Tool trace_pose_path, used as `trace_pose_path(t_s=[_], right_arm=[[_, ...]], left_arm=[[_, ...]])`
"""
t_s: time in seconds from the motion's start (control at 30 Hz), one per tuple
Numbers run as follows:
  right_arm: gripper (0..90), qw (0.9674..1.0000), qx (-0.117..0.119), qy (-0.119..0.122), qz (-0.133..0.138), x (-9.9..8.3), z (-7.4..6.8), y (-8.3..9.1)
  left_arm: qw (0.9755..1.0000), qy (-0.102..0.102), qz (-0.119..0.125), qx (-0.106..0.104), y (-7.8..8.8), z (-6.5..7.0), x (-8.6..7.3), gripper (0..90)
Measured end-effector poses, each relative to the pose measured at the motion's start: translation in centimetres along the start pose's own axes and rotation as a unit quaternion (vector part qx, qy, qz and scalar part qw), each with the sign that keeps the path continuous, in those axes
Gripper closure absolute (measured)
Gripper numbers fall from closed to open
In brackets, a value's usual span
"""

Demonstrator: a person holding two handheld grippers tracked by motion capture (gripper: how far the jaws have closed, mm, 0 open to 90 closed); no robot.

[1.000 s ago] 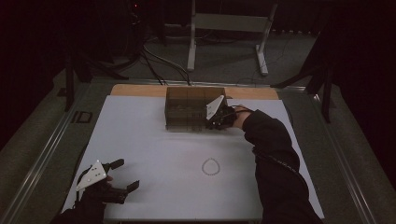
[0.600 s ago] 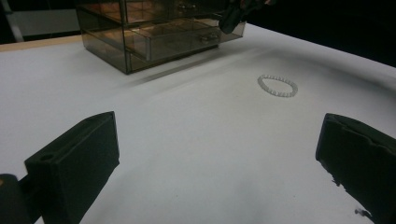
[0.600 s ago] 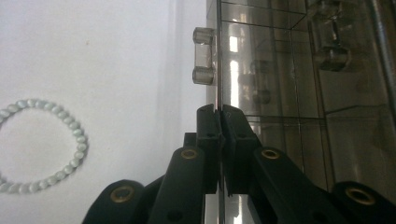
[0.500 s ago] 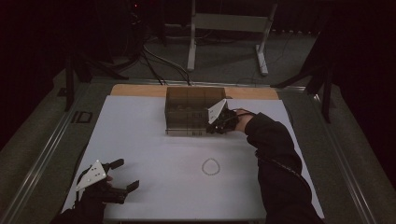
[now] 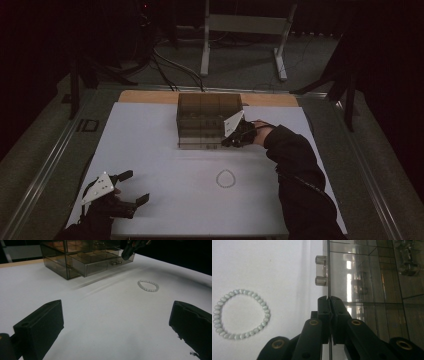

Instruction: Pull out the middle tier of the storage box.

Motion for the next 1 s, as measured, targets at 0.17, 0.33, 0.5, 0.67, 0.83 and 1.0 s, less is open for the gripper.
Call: trace_pose_path(t_s=[0.17,0.33,0.5,0.67,0.83,1.0], right_arm=[[87.8,1.0000,0.002,0.002,0.001,0.03,-0.17,-0.01],[88.0,1.0000,0.003,0.000,-0.001,-0.11,-0.31,-0.14],[87.8,1.0000,0.003,-0.009,-0.001,-0.10,-0.28,-0.17],[87.7,1.0000,0.002,-0.008,-0.002,-0.07,-0.25,-0.18],[87.6,1.0000,0.001,-0.008,-0.004,-0.09,-0.19,-0.15],[87.6,1.0000,0.001,-0.008,-0.002,-0.14,-0.22,-0.12]], left_arm=[[1.0000,0.001,0.000,0.000,0.00,0.00,0.00,1.0],[1.0000,0.000,0.000,0.000,-0.01,0.00,-0.02,1.0],[1.0000,0.001,0.000,0.000,-0.02,0.01,-0.02,1.0],[1.0000,0.000,0.000,0.000,0.00,0.01,0.00,1.0],[1.0000,0.000,0.000,-0.001,-0.02,0.01,-0.02,1.0],[1.0000,0.000,0.000,-0.001,-0.01,0.02,-0.01,1.0]])
Point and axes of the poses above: each handheld gripper's, and its own axes: y roughly backward along the jaws, x roughly out of its top, z roughly to its right, the point moved 10 cm from there along -y, roughly forward along the jaws, and after that the axes turned 11 degrees about z, right-handed, at the moved point
